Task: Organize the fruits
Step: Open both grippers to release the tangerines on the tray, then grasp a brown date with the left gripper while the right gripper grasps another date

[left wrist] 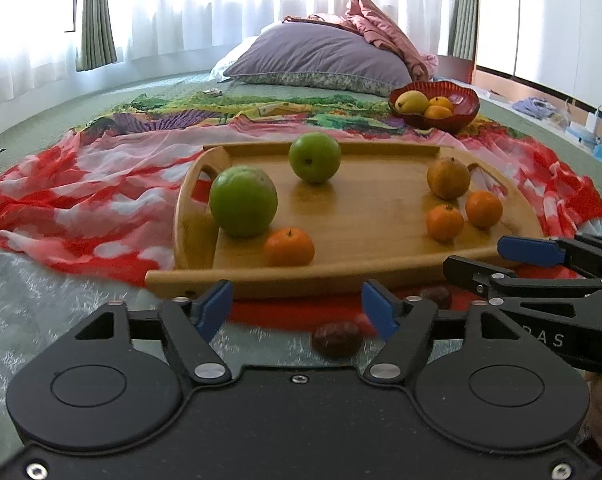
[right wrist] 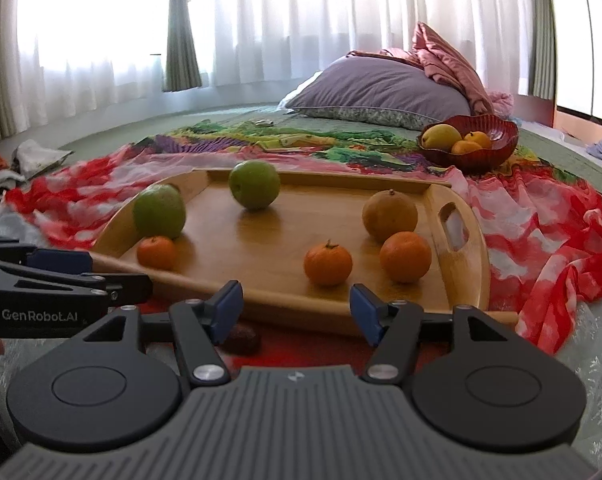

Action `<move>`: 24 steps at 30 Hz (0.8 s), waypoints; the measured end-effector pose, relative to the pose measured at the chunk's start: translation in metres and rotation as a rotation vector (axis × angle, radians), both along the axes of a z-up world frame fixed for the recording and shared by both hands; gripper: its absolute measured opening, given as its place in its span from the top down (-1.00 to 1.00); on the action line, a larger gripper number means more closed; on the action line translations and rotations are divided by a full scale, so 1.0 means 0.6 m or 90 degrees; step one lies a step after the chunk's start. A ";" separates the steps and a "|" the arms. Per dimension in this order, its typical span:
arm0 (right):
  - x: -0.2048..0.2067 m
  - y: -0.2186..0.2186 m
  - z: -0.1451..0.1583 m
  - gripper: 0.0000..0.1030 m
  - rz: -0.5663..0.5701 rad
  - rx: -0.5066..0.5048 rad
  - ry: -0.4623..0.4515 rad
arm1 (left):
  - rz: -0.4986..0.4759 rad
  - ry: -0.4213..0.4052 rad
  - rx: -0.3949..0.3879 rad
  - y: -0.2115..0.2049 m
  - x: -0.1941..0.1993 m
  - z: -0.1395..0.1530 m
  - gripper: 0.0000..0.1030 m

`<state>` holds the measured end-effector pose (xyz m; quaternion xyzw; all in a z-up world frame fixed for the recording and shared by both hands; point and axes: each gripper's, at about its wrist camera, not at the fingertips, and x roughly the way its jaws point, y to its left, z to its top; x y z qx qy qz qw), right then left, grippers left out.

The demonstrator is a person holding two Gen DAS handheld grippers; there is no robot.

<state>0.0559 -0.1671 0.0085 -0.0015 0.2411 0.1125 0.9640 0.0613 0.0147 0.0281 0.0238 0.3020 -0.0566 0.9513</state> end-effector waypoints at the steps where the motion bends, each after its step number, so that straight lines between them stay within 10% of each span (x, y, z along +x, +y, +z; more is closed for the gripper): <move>1: -0.004 0.002 -0.001 -0.44 0.004 -0.005 0.000 | 0.000 0.001 0.003 0.000 -0.003 -0.003 -0.43; 11: -0.017 0.023 -0.021 -0.39 0.048 -0.021 0.021 | 0.000 0.031 -0.019 0.012 -0.005 -0.021 -0.21; 18: -0.013 0.037 -0.026 0.03 0.069 -0.014 0.037 | -0.040 0.037 -0.043 0.001 -0.011 -0.018 0.57; 24: -0.009 0.041 -0.030 0.23 0.075 -0.002 0.049 | -0.042 0.039 -0.040 -0.010 -0.016 -0.024 0.56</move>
